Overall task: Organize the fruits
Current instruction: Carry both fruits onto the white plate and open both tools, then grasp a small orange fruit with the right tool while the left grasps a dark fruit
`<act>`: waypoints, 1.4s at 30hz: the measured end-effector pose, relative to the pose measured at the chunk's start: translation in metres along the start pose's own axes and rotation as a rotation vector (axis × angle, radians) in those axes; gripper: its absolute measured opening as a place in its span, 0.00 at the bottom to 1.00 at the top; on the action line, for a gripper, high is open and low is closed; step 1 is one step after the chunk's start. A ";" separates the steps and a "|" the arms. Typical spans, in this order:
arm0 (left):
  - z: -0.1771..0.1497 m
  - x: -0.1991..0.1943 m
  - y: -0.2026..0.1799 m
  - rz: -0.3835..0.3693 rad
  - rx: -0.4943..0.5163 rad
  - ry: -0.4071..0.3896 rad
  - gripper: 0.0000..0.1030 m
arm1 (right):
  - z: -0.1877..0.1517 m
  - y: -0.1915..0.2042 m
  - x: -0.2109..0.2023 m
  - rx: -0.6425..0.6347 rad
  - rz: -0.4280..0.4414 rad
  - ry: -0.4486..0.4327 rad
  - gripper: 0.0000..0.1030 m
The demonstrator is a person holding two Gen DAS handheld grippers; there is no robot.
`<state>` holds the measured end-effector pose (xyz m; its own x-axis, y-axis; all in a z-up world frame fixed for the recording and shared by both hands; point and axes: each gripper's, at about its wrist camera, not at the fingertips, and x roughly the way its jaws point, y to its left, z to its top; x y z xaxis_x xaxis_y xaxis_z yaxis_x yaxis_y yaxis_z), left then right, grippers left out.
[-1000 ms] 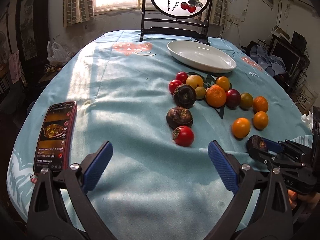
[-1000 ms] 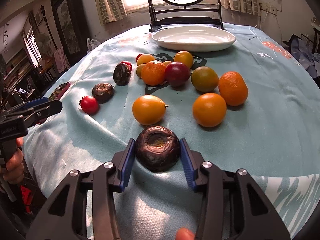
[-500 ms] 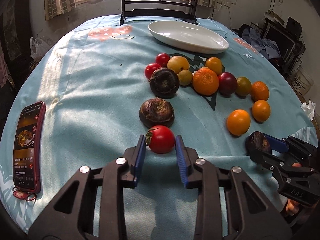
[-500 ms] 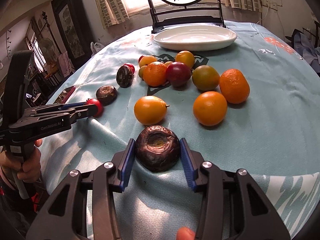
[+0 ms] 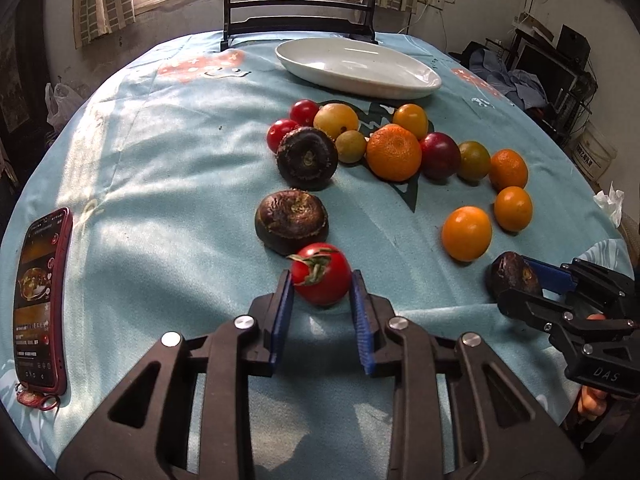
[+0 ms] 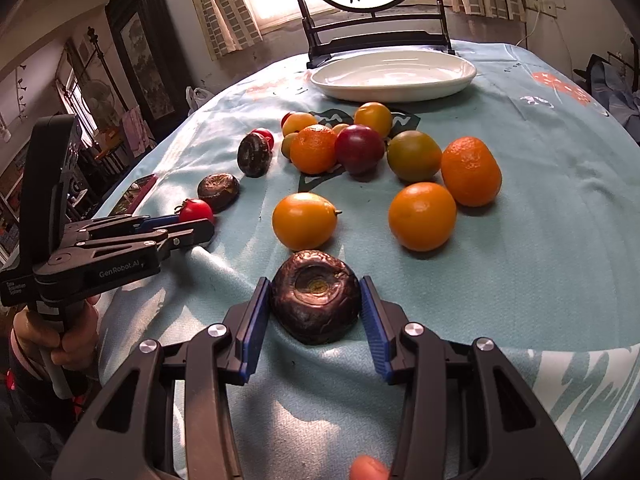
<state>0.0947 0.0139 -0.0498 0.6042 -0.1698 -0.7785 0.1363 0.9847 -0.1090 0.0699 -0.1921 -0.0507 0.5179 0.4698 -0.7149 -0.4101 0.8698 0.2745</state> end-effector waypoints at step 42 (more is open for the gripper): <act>0.101 0.009 0.013 0.076 -0.006 -0.073 0.95 | 0.101 -0.072 -0.018 0.121 -0.095 -0.131 0.65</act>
<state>0.1811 0.0213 0.0046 0.6681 -0.0966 -0.7377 0.0834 0.9950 -0.0547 0.1654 -0.2478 0.0076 0.6466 0.3937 -0.6534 -0.2655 0.9191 0.2910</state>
